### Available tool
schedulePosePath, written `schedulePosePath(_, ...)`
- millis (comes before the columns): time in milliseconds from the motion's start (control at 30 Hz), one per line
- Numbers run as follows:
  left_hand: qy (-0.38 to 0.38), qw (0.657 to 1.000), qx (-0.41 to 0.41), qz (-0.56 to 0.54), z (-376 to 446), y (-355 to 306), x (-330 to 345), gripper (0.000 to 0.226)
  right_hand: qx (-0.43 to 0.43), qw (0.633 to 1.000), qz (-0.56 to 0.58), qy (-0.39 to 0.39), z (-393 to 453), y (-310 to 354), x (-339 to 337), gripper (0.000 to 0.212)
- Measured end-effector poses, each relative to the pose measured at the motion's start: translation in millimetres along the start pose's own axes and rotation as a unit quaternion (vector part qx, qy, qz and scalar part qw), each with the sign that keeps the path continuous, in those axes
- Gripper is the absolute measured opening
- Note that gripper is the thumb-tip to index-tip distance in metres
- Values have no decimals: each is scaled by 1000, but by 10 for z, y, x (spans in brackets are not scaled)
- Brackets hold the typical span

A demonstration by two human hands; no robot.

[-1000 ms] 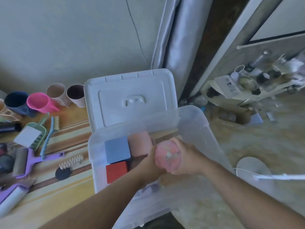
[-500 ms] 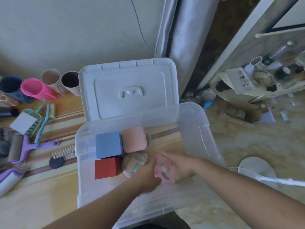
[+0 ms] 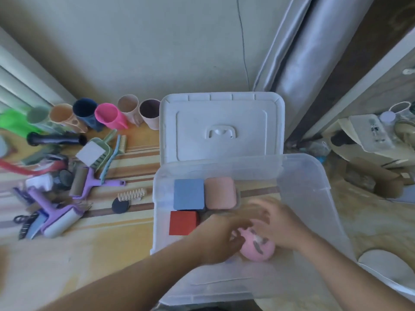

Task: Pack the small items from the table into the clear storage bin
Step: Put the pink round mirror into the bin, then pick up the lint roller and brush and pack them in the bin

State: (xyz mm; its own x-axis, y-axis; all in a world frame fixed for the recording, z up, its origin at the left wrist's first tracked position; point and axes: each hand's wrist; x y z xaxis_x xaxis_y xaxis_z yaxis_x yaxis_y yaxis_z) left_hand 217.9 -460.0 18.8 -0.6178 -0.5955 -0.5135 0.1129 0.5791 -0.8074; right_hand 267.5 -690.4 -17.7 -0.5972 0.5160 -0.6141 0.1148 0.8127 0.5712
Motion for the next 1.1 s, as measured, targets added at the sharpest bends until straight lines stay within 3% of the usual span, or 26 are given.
schedulePosePath(100,-186,978,69,56,-396,10,-528,31,-54,989,95,-104,73,653,110,34)
schedulePosePath(200,-335,938,28,84,-859,316,-1033,29,-148,973,131,-123,202,1466,322,35)
schedulePosePath(367,-427,887,-129,119,-1699,1398,-1429,31,-263,958,90,-74,381,2617,907,48)
schedulePosePath(500,-399,865,-293,81,-2470,2355,-1371,48,-240,971,9,-9,556,3174,1627,53)
schedulePosePath(667,-331,847,-411,60,-3024,3099,-1390,85,-155,980,-112,47,952,3454,2452,59)
schedulePosePath(800,-313,852,-409,98,-3119,3407,-1641,93,-101,980,-159,67,1261,3556,2875,65)
schedulePosePath(967,-181,905,-383,49,-3103,3661,-1783,59,-51,986,-156,32,1536,3768,3140,66)
schedulePosePath(1100,-132,921,-364,40,-3068,3655,-1714,59,-21,983,-182,3,1784,3836,3054,63)
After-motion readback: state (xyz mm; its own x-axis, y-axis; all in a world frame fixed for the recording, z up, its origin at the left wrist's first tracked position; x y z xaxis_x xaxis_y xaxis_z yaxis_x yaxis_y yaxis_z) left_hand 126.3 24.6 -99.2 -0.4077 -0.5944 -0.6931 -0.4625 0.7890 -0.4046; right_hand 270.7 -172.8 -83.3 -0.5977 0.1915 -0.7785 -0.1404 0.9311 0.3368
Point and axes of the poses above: each hand's wrist, its own z-axis towards the middle knuckle, its own x-axis out of the palm, y = z × x, and after that the axes turned 8 degrees about x, right-handed
